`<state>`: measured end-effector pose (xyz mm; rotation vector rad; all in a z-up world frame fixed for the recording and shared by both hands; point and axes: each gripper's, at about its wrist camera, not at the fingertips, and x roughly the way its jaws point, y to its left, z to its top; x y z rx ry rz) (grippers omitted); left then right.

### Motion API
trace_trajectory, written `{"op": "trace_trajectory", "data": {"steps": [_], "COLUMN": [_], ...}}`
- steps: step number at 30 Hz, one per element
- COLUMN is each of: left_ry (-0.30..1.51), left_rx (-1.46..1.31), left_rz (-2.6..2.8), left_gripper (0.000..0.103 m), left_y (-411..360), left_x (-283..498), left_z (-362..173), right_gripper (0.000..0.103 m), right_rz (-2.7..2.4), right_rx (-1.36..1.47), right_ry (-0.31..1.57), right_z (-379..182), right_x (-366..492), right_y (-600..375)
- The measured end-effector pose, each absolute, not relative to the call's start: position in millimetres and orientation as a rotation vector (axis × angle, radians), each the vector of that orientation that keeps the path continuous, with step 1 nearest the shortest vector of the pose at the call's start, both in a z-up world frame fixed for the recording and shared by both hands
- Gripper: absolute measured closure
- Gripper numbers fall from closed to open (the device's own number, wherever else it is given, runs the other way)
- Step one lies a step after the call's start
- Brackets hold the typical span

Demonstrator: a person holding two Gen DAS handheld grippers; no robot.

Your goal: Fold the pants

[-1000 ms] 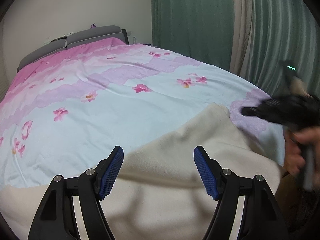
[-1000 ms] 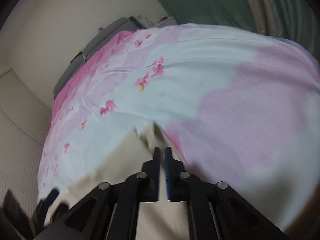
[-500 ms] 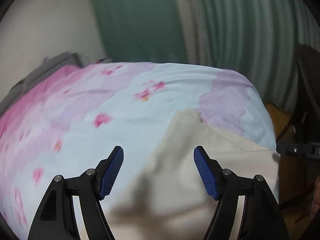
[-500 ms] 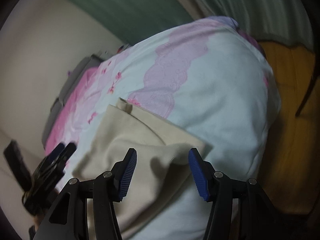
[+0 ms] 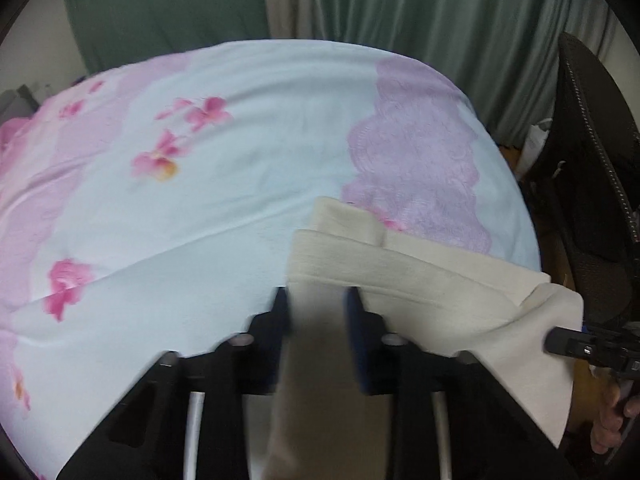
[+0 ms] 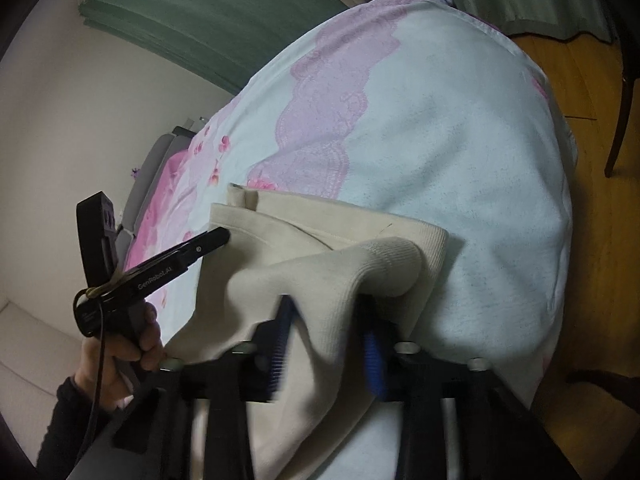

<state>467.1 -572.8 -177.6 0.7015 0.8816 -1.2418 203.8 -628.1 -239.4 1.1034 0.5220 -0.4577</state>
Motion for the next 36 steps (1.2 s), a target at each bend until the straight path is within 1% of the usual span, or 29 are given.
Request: {"op": "trace_trajectory", "data": {"steps": [1, 2, 4, 7, 11, 14, 17, 18, 21, 23, 25, 27, 30, 31, 32, 33, 34, 36], "left_ry": [0.874, 0.865, 0.854, 0.818, 0.736, 0.672, 0.724, 0.737, 0.761, 0.741, 0.724, 0.718, 0.701, 0.695, 0.683, 0.67, 0.658, 0.655], "left_rx": [0.699, 0.697, 0.686, 0.656, 0.587, 0.594, 0.651, 0.671, 0.696, 0.703, 0.709, 0.713, 0.714, 0.706, 0.695, 0.684, 0.671, 0.658], "left_rz": [-1.242, -1.24, -1.223, -1.221, -1.264, -1.278, -1.245, -1.232, -1.215, -1.213, -1.211, -1.209, -1.206, -1.201, -1.189, -1.178, -1.172, -1.181], "left_gripper": [0.082, 0.088, 0.095, 0.096, 0.096, 0.096, 0.096, 0.096, 0.096, 0.096, 0.095, 0.094, 0.082, 0.07, 0.062, 0.047, 0.041, 0.041], "left_y": [-572.7, -571.8, -568.9, -566.3, -576.8, -587.3, -598.6, -599.7, -599.1, -600.8, -605.1, -606.6, -605.5, -604.0, -602.2, -600.8, -597.8, -591.9], "left_x": [465.2, 463.5, 464.0, 461.2, 450.2, 442.4, 449.4, 452.1, 455.2, 451.3, 448.4, 447.5, 447.6, 448.0, 448.9, 449.6, 448.8, 444.8], "left_z": [-177.4, -176.8, -173.7, -161.3, -123.7, -103.9, -124.0, -134.8, -163.3, -170.4, -172.6, -173.1, -168.8, -166.6, -163.6, -161.2, -158.5, -154.2], "right_gripper": [0.091, 0.093, 0.095, 0.096, 0.096, 0.096, 0.096, 0.095, 0.095, 0.095, 0.091, 0.09, 0.083, 0.08, 0.079, 0.078, 0.078, 0.077], "right_rz": [-0.452, -0.444, -0.442, -0.439, -0.431, -0.448, -0.454, -0.455, -0.453, -0.453, -0.462, -0.48, -0.519, -0.537, -0.553, -0.563, -0.569, -0.578], "right_rx": [1.097, 1.085, 1.054, 0.991, 0.89, 0.799, 0.92, 0.994, 1.078, 1.039, 1.003, 0.981, 0.973, 0.968, 0.965, 0.962, 0.953, 0.924], "right_ry": [0.514, 0.501, 0.486, 0.433, 0.338, 0.334, 0.451, 0.504, 0.547, 0.542, 0.532, 0.522, 0.513, 0.515, 0.519, 0.518, 0.517, 0.527], "right_z": [-239.6, -238.3, -233.4, -216.6, -187.5, -177.2, -213.3, -234.4, -260.6, -256.7, -248.1, -241.9, -237.1, -236.0, -235.8, -235.3, -234.2, -230.8], "right_x": [203.1, 202.3, 200.9, 194.5, 183.6, 184.5, 189.7, 188.6, 182.3, 180.1, 179.8, 177.9, 173.5, 171.6, 170.0, 168.0, 165.9, 165.0], "right_y": [-628.6, -628.5, -626.8, -623.1, -618.8, -614.4, -628.7, -636.1, -643.0, -641.1, -638.3, -639.3, -641.3, -642.9, -644.5, -645.7, -646.8, -647.5]}}
